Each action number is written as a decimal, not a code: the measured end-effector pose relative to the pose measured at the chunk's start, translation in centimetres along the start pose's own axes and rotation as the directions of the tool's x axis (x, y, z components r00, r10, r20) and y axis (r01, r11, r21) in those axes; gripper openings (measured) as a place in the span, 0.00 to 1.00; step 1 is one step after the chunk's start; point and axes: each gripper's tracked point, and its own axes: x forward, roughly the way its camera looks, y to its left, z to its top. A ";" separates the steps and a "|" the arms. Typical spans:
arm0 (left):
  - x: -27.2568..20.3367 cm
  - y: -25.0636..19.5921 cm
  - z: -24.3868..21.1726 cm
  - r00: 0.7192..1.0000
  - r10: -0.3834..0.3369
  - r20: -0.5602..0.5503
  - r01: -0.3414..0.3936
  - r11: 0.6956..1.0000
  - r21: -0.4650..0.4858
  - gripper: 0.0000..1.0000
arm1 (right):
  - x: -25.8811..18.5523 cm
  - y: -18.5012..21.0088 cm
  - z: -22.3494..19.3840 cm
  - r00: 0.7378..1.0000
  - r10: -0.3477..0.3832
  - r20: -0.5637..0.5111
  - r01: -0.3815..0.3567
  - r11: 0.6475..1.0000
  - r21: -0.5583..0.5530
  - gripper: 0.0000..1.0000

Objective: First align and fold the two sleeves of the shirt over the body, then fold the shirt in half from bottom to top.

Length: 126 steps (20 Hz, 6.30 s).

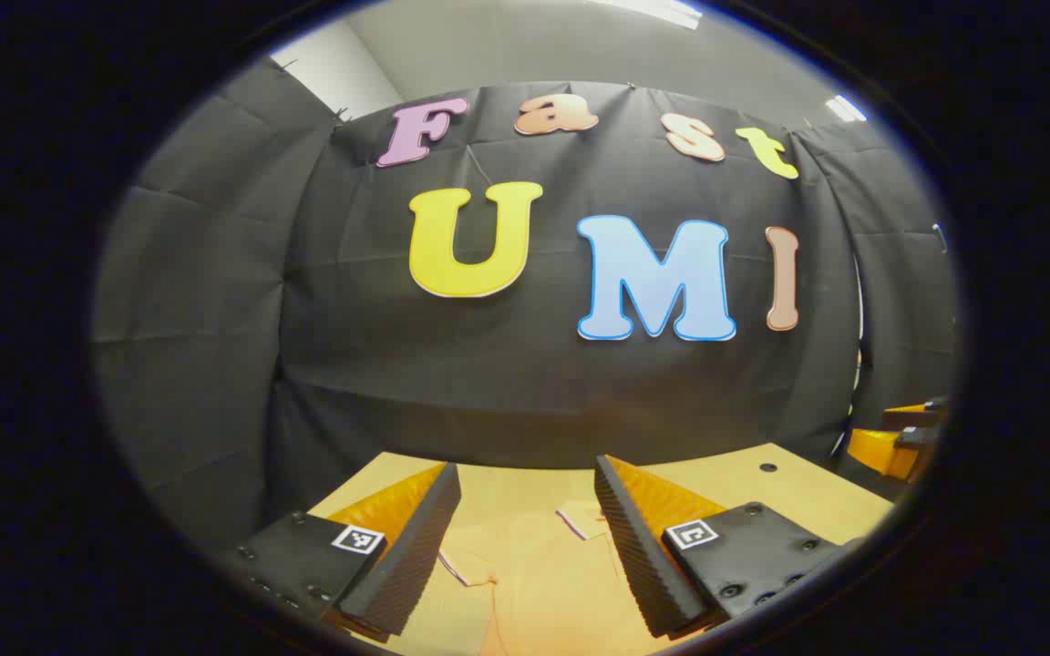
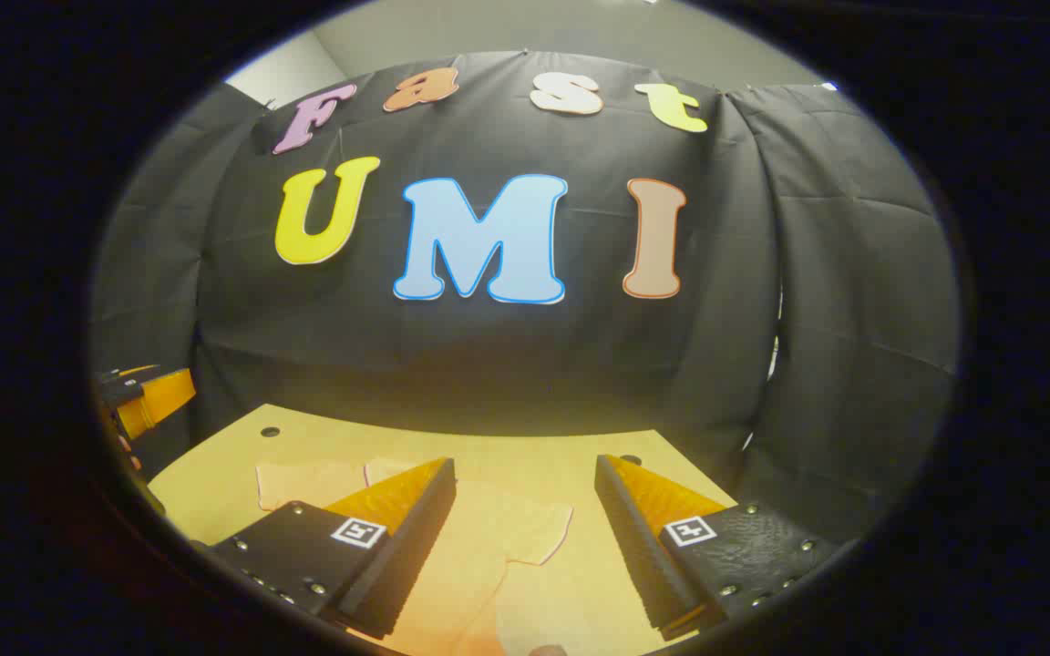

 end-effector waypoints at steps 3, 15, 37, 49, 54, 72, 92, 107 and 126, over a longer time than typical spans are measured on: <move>0.1 -0.4 -0.1 1.000 -0.001 -0.002 0.001 1.000 0.003 0.96 | 0.3 -0.2 0.0 1.000 0.000 0.001 0.000 1.000 0.009 0.95; 0.0 -0.5 -0.7 1.000 0.020 -0.018 -0.020 1.000 0.004 0.96 | 1.1 -0.6 -0.7 1.000 0.017 -0.010 -0.017 1.000 -0.009 0.95; -2.3 2.1 -3.9 0.988 0.123 -0.097 -0.124 0.992 -0.003 0.96 | 16.1 -2.7 -14.5 0.921 -0.001 -0.389 0.005 1.000 0.009 0.96; -5.2 3.3 -5.0 0.966 0.220 -0.132 -0.221 0.975 0.008 0.96 | 22.5 -4.8 -21.9 0.829 -0.034 -0.558 0.081 0.995 0.060 0.96; -4.8 2.3 -5.2 0.968 0.209 -0.138 -0.212 0.977 -0.003 0.96 | 23.8 -5.0 -23.3 0.805 -0.030 -0.592 0.084 0.995 0.063 0.96; -5.8 2.3 -5.1 0.966 0.213 -0.144 -0.215 0.977 -0.001 0.96 | 22.4 -3.0 -21.7 0.826 0.028 -0.563 0.018 0.997 0.076 0.05; -3.0 8.1 -6.9 0.982 0.115 -0.150 -0.123 0.991 -0.047 0.96 | 17.8 10.9 -19.0 0.822 0.206 -0.531 -0.282 0.957 -0.064 0.04; 4.8 11.4 -12.0 0.979 0.009 -0.202 -0.030 0.994 -0.101 0.96 | 11.2 13.0 -13.9 0.863 0.210 -0.460 -0.248 0.968 -0.023 0.92; 16.9 15.0 -25.1 0.910 0.113 -0.400 -0.168 0.980 -0.107 0.96 | -3.4 7.9 -1.6 0.974 0.118 -0.192 -0.114 0.993 0.031 0.92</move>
